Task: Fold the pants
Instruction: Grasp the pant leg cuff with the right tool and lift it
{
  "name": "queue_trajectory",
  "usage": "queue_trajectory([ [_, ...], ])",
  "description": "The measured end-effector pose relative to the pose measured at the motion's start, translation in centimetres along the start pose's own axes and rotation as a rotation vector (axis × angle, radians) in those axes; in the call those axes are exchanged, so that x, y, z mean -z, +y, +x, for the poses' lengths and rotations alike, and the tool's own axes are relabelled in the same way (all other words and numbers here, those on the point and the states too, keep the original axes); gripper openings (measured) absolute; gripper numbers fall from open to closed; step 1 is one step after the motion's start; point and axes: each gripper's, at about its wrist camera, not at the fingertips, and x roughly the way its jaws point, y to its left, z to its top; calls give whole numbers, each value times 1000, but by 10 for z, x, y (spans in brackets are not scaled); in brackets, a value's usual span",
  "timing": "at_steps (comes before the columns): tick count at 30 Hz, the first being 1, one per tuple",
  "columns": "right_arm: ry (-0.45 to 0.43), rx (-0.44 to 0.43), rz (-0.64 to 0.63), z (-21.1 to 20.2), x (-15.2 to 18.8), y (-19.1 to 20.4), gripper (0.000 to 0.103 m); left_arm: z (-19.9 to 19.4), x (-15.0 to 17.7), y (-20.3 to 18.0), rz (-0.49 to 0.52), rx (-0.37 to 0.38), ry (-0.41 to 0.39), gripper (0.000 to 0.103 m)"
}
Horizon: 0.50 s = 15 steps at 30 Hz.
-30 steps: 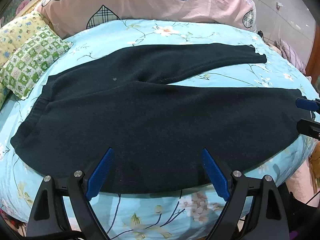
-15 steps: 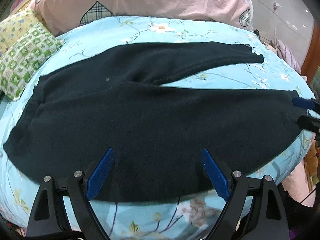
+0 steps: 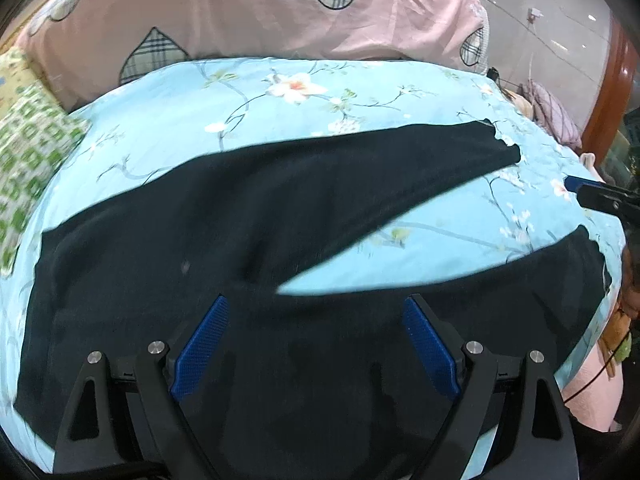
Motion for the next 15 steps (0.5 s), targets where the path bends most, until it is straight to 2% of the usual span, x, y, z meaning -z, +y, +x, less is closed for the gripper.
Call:
queue_trajectory([
  [6,22,6,20,14,-34,-33,103,25,-46,4,73,64,20,90],
  [13,63,46,30,37,-73,-74,103,70,-105,10,159,101,60,90],
  [15,73,48,43,44,-81,-88,103,86,-119,12,176,91,78,90],
])
